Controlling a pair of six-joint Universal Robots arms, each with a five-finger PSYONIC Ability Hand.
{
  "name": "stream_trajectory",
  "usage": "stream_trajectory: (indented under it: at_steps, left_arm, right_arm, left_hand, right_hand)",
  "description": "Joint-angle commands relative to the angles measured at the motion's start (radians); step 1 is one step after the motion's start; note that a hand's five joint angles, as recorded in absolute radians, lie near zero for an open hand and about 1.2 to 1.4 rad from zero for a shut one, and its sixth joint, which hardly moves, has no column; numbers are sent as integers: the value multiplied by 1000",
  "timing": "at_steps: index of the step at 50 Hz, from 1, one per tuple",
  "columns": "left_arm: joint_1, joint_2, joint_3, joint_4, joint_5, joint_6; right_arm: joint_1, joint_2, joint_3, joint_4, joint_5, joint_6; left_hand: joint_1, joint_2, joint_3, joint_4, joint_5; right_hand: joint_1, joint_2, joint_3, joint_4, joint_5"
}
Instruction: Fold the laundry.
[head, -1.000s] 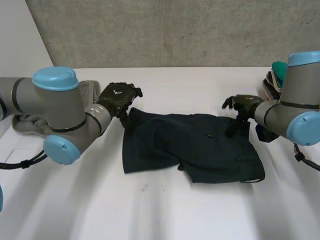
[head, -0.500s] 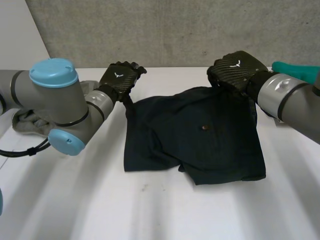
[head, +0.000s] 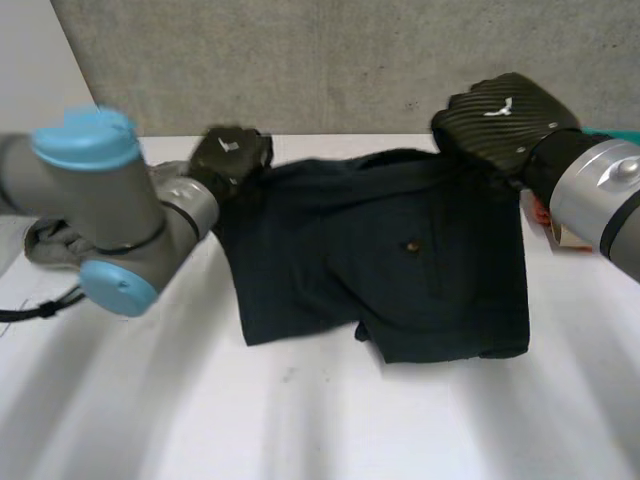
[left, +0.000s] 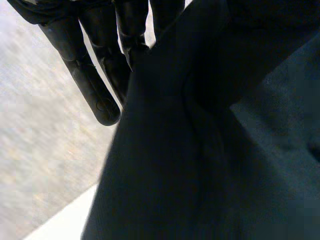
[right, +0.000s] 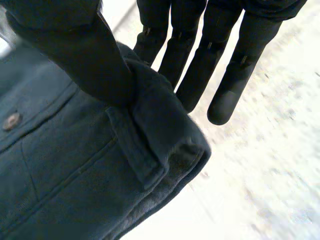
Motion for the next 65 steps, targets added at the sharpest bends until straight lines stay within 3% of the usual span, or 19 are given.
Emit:
stream_trajectory:
  at_steps: [1,13,23,27,35,41,44,47,48,52,58,65]
  left_arm:
    - [-4,378,-115,-6,-14,-2]
    - [-10,737,-93,-49,-9,-8]
    - [-9,682,-105,-143,26,-7]
    - [-6,552,-106,-166,41,-4]
    - [10,251,-18,-131,40,15]
    - [30,17,226,27,37,45]
    - [33,-22,327,183,32,49]
    - [33,-20,351,337,29,41]
    - [31,-11,351,445,23,32]
    - [28,39,331,631,5,-8]
    - [30,133,228,641,-14,-47]
    - [25,219,-43,577,-5,-42]
  right_arm:
    - [-18,20,-98,3,107,0]
    - [-30,-268,-184,6,113,15]
    - [-32,-324,-184,92,101,18]
    - [-32,-231,-158,102,97,18]
    - [-30,90,-182,72,107,15]
    - [-13,303,-325,-144,206,23]
    - [-3,359,-365,-385,263,44]
    - [29,371,-365,-674,282,68]
    - [40,371,-360,-745,280,76]
    - [57,365,-342,-982,286,87]
    - [63,356,-322,-991,275,92]
    - [54,345,-142,-850,271,86]
  left_hand:
    - [239,203,209,200,253]
    - [239,203,209,200,253]
    - [239,203,209,200,253]
    - [239,203,209,200,253]
    - [239,203,209,200,253]
    - [239,203,209,200,253]
    - [239,203,209,200,253]
    - [239,203,209,200,253]
    - [239,203,209,200,253]
    - [239,203,209,200,253]
    - [239,203,209,200,253]
    - [239,203,209,200,253]
  right_hand:
    - [286,227,211,203,231]
    - [286,227,211,203,231]
    - [286,227,211,203,231]
    - [286,227,211,203,231]
    - [286,227,211,203,231]
    - [286,227,211,203,231]
    - [286,227,211,203,231]
    - [286,227,211,203,231]
    - [286,227,211,203,231]
    - [286,227,211,203,231]
    - [286,227,211,203,231]
    - [286,227,211,203,231]
